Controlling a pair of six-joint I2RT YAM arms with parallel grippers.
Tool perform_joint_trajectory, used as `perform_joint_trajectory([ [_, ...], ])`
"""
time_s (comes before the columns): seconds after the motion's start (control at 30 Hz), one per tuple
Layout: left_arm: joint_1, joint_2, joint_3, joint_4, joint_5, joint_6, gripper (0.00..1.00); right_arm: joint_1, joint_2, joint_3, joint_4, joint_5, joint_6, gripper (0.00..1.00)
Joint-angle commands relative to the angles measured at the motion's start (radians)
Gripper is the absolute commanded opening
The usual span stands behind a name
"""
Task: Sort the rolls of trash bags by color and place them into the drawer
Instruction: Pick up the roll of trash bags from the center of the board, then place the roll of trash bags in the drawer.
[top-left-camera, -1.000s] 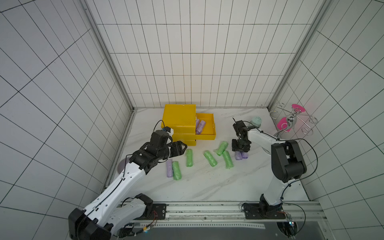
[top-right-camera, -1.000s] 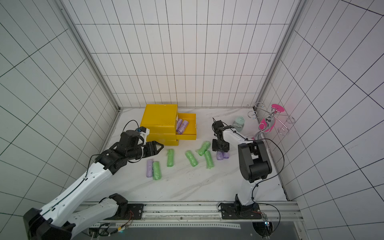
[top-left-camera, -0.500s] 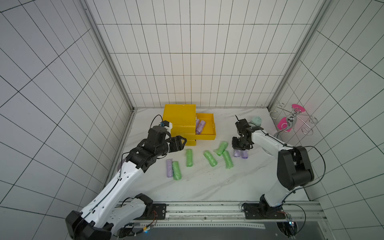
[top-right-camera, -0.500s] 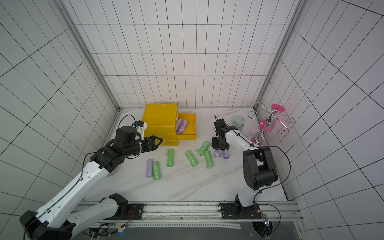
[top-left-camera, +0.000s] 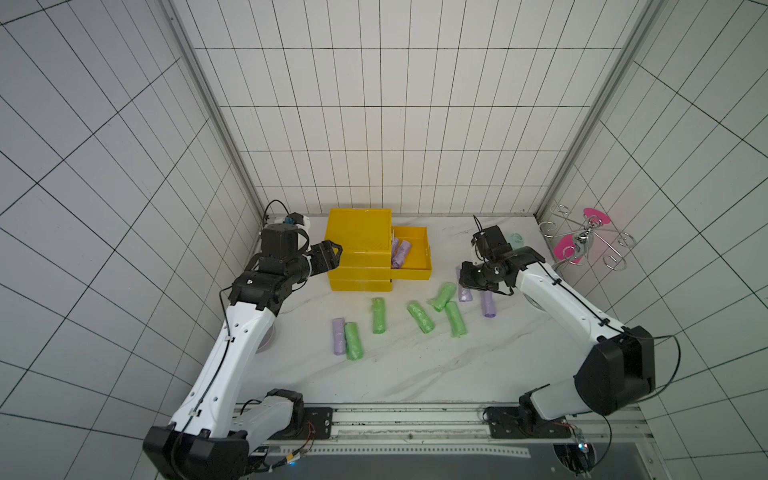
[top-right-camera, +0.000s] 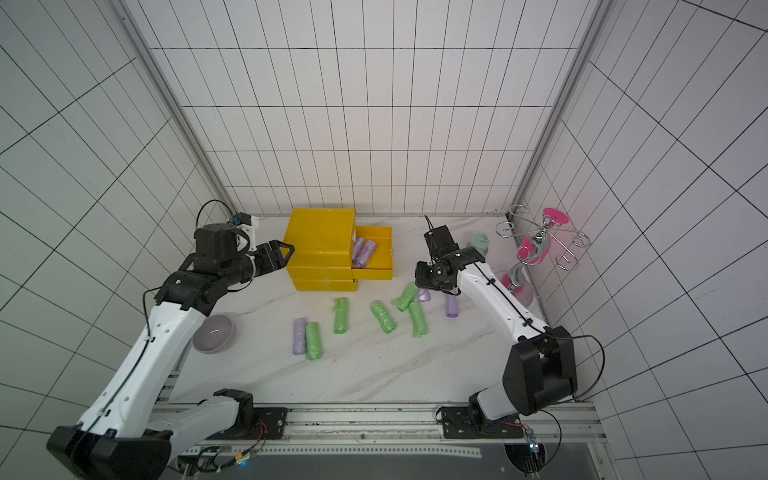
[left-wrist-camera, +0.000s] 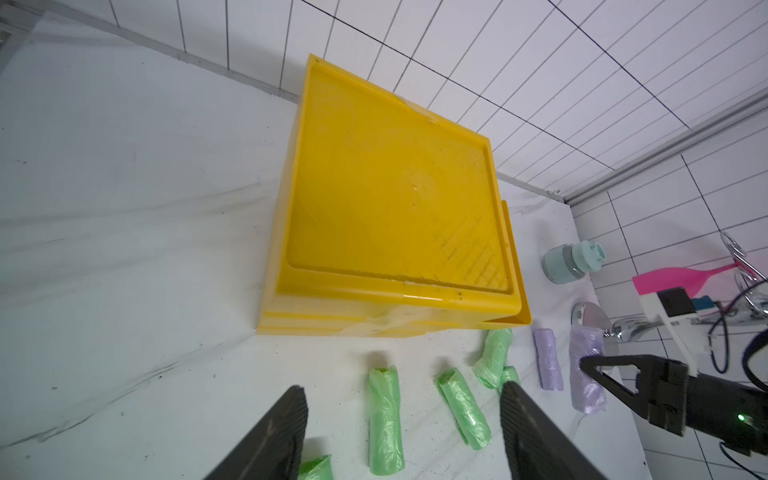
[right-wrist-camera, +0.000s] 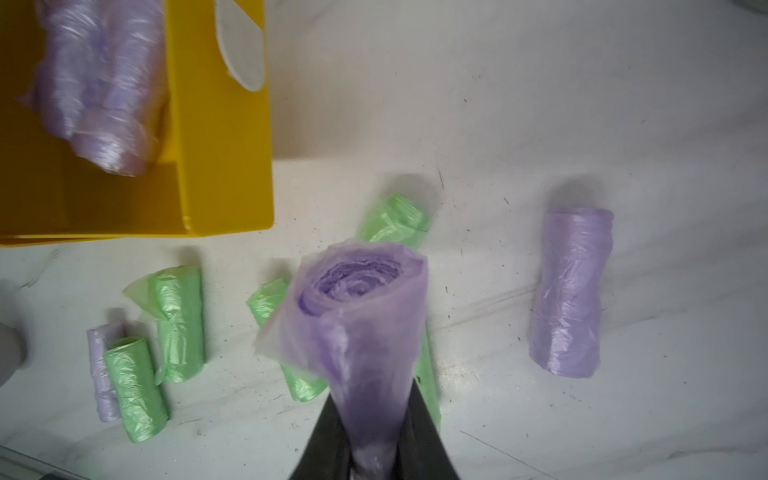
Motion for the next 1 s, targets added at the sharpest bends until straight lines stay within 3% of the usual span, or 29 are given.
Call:
perform_joint_trajectory([
  [0.0,0.055,0.041,0.046,0.004,0.037,0.058,0.73,0.036,-0.015,0.112,-0.028,-0.038,0.025,0.15],
  [0.27,0.103,0.164,0.096,0.060,0.051,0.058,0.71,0.078,0.154,0.342,0.020,-0.173,0.083,0.16],
  [0.47,0.104,0.231,0.103,0.091,0.020,0.061,0.70,0.089,0.380,0.581,0.018,-0.206,0.124,0.17],
  [0.77,0.106,0.283,0.090,0.126,0.018,0.058,0.68,0.085,0.604,0.795,-0.045,-0.165,0.159,0.17],
  [0.97,0.106,0.295,0.077,0.146,0.037,0.051,0.66,0.078,0.665,0.831,-0.072,-0.115,0.181,0.18],
])
